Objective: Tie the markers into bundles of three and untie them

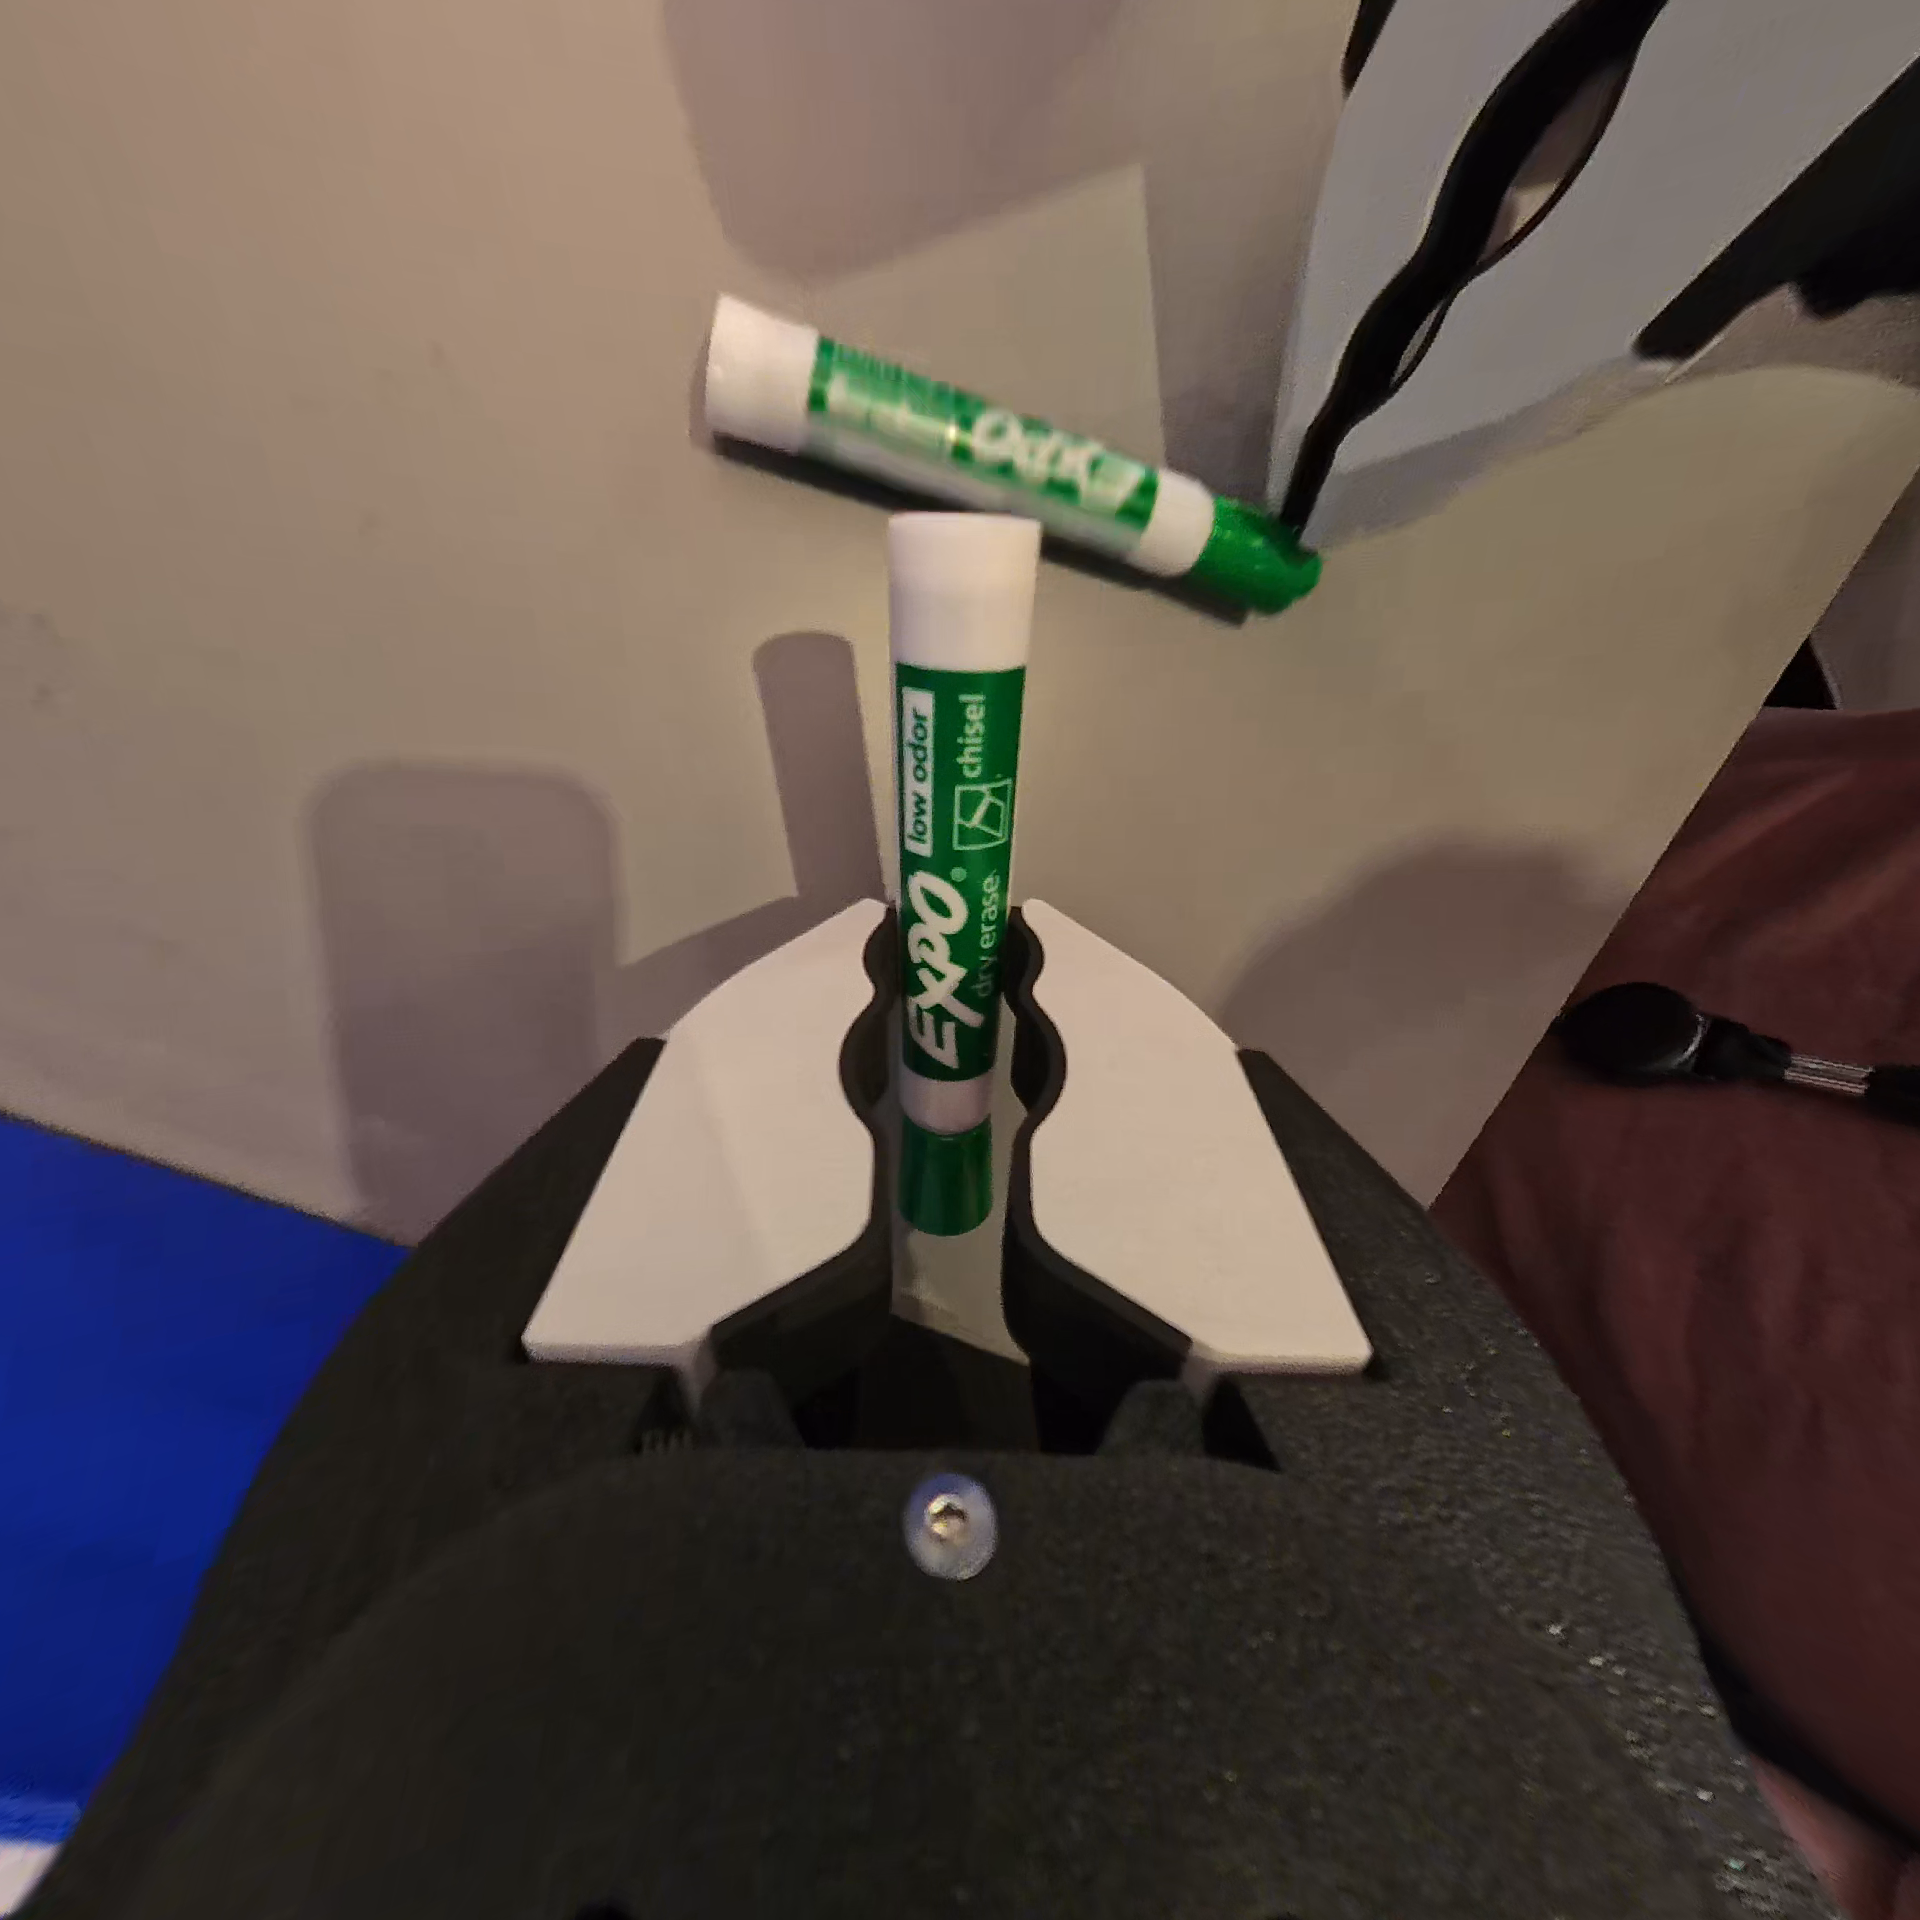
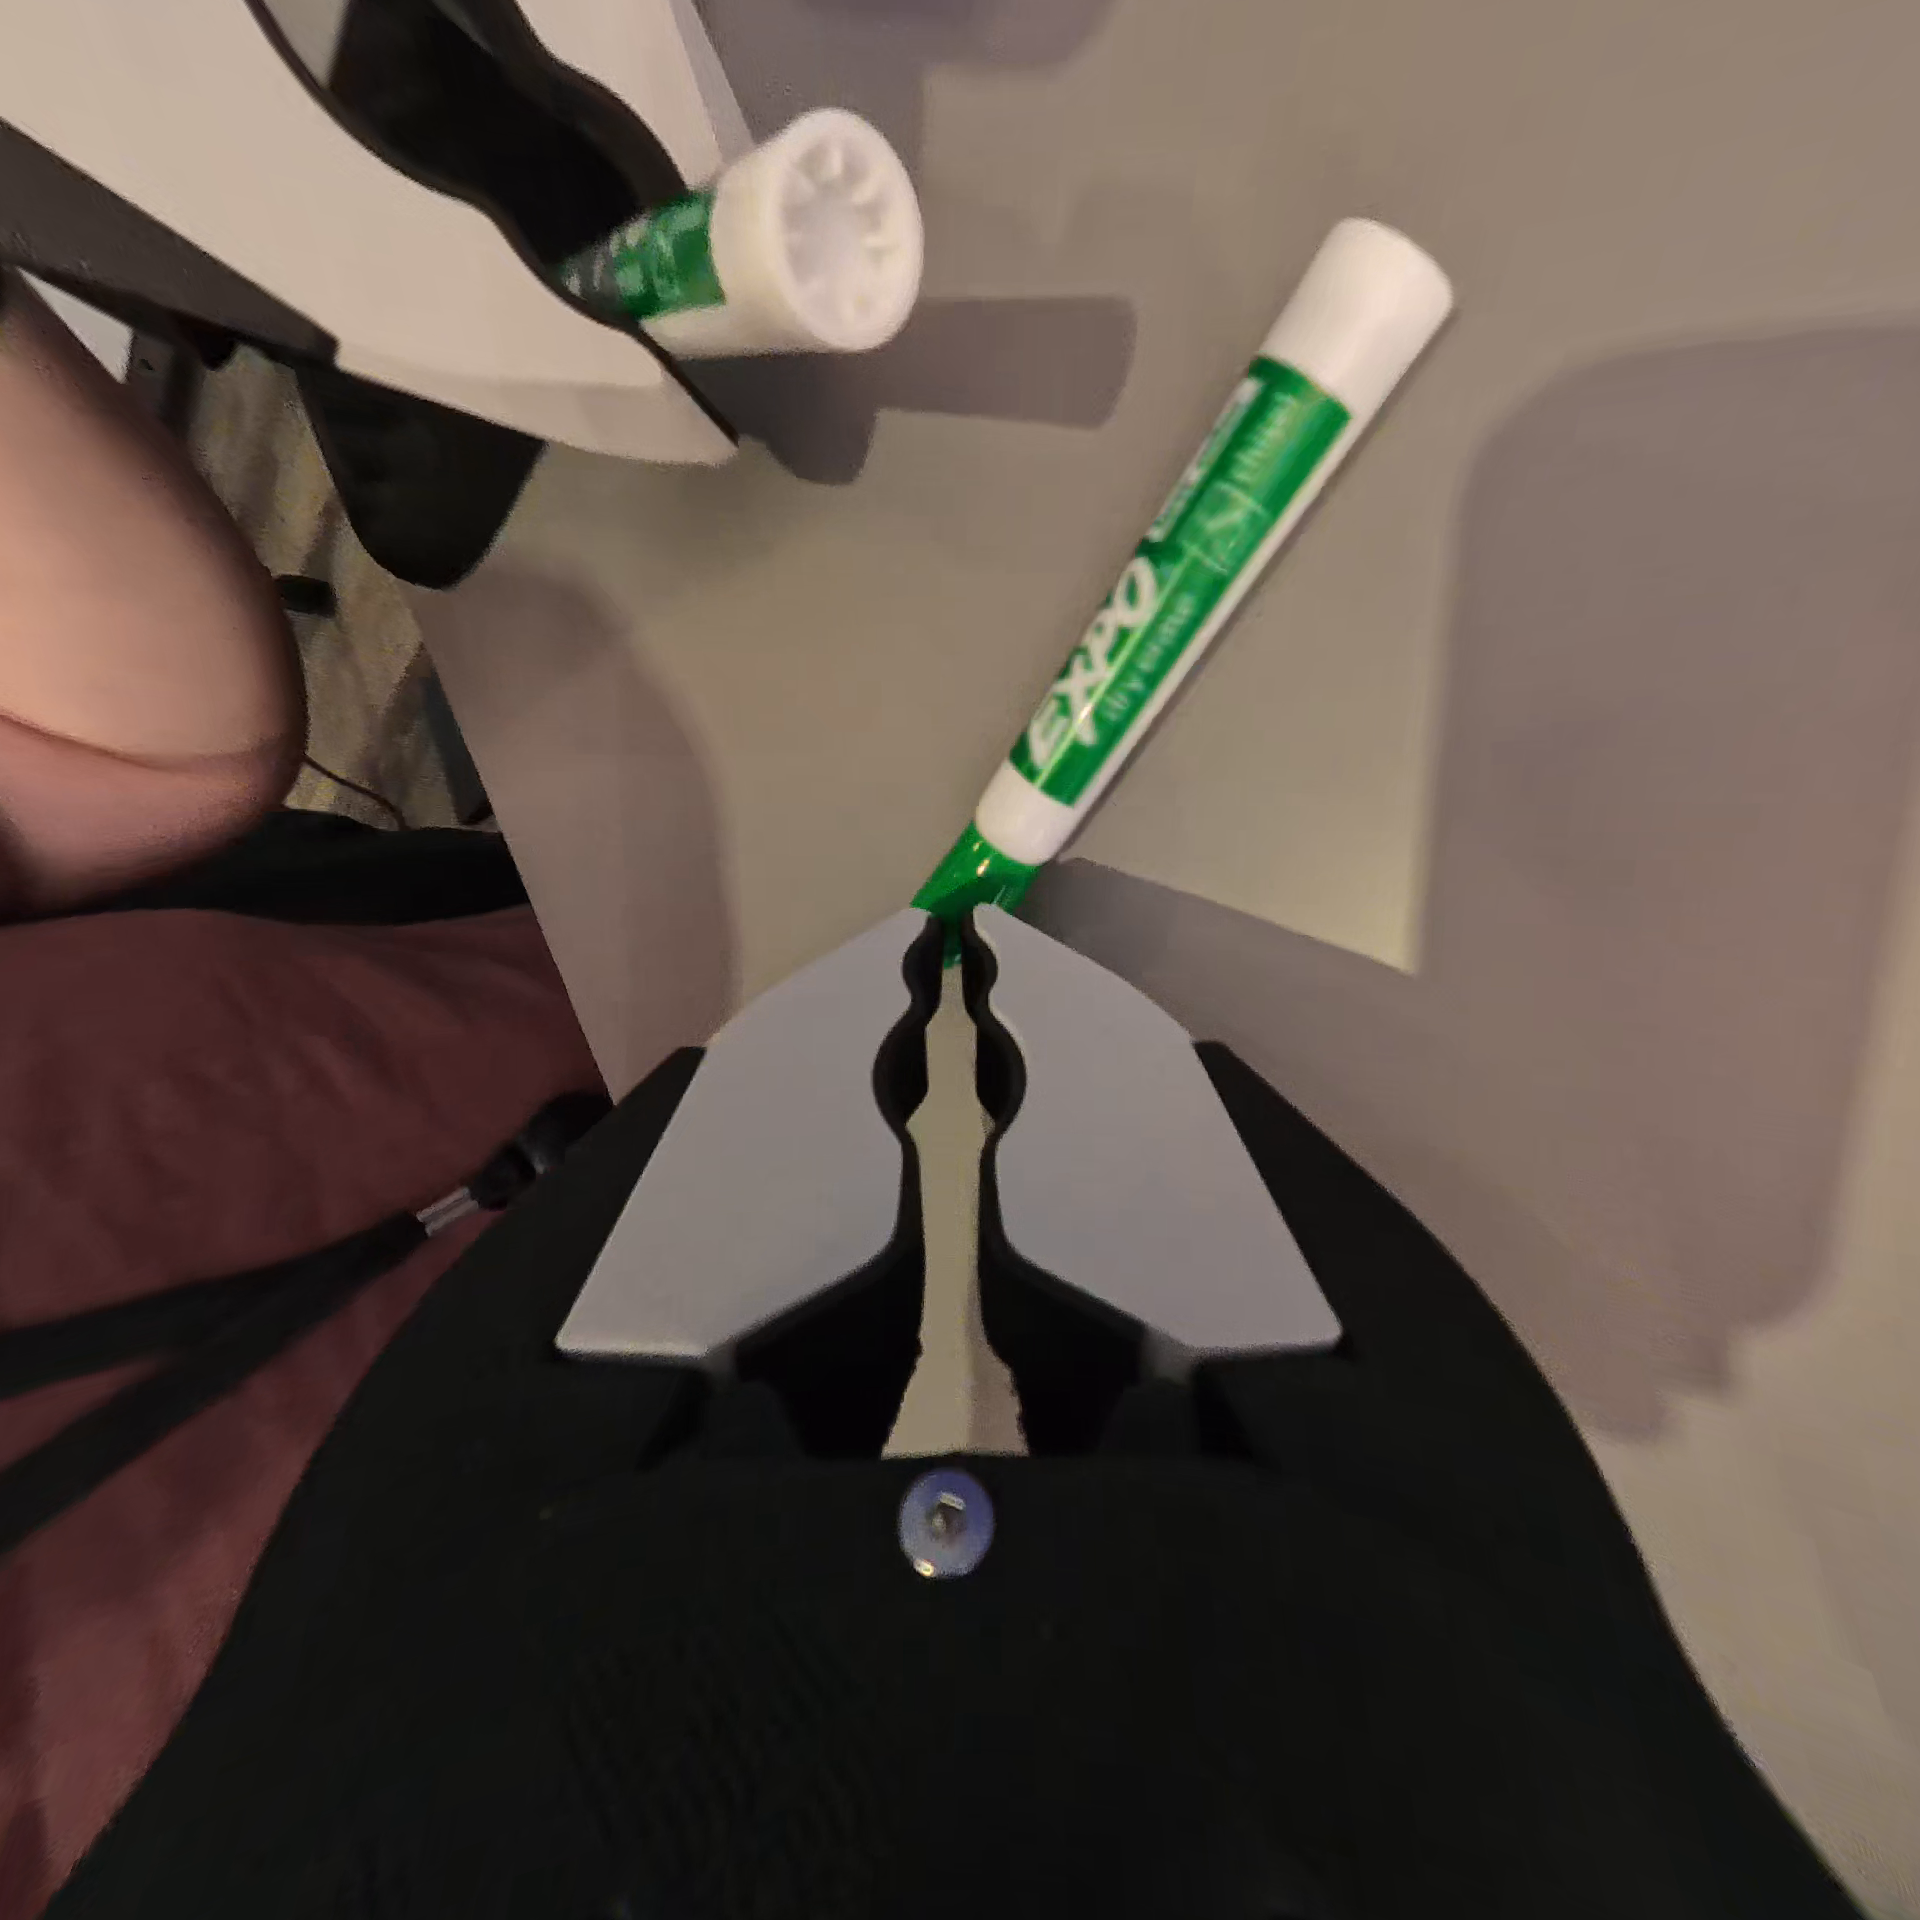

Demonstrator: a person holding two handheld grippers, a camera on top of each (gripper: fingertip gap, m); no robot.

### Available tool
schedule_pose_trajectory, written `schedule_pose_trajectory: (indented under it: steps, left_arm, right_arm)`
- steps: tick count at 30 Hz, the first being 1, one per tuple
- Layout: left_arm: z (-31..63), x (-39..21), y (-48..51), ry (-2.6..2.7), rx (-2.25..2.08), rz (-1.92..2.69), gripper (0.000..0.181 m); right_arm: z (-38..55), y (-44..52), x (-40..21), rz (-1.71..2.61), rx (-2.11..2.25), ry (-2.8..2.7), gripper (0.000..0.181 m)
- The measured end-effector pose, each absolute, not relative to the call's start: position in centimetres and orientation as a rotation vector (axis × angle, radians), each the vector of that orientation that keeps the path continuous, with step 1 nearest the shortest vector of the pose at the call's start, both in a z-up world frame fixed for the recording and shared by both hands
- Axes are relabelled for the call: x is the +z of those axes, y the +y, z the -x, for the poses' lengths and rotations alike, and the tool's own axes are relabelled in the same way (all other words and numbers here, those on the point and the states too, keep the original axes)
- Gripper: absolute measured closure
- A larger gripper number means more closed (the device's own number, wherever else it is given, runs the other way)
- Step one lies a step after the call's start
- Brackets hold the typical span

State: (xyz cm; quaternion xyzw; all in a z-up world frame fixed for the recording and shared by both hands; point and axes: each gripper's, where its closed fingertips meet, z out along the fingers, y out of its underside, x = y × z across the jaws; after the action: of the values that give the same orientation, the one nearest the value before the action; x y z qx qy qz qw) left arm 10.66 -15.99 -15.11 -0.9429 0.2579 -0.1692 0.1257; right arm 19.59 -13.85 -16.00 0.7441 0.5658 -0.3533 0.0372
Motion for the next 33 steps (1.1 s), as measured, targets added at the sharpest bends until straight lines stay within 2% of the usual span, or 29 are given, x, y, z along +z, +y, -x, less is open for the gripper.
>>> schedule_pose_trajectory:
  steps: [4, 7, 9, 13, 18, 23, 33]
  left_arm:
    - [-9.7, -14.5, -16.8, 0.74, -0.461, 2.737, 0.162]
    - [-8.4, -13.7, -17.6, 0.708, -0.42, 2.74, 0.162]
    - [-7.2, -13.0, -18.1, 0.673, -0.383, 2.735, 0.162]
    - [-4.4, -11.5, -18.9, 0.621, -0.333, 2.719, 0.162]
    - [-1.1, -9.3, -19.0, 0.6, -0.24, 2.692, 0.162]
    - [1.5, -7.1, -18.0, 0.502, -0.14, 2.607, 0.162]
    - [2.2, -6.3, -18.3, 0.471, -0.06, 2.537, 0.162]
  right_arm:
    - [-17.3, -13.6, -14.1, -2.146, -1.176, 2.04, 0.173]
    - [-14.8, -14.9, -10.7, -1.529, -1.437, 2.715, 0.163]
    - [-14.0, -15.9, -10.3, -1.191, -1.469, 2.948, 0.163]
    - [-11.5, -16.9, -11.4, -0.858, -1.361, 3.125, 0.163]
    - [-8.3, -18.9, -12.2, -0.5, -1.275, 3.204, 0.174]
    - [-6.0, -22.1, -13.4, -0.324, -1.219, 3.157, 0.175]
    - [-5.0, -20.2, -16.3, -0.437, -1.051, 3.164, 0.179]
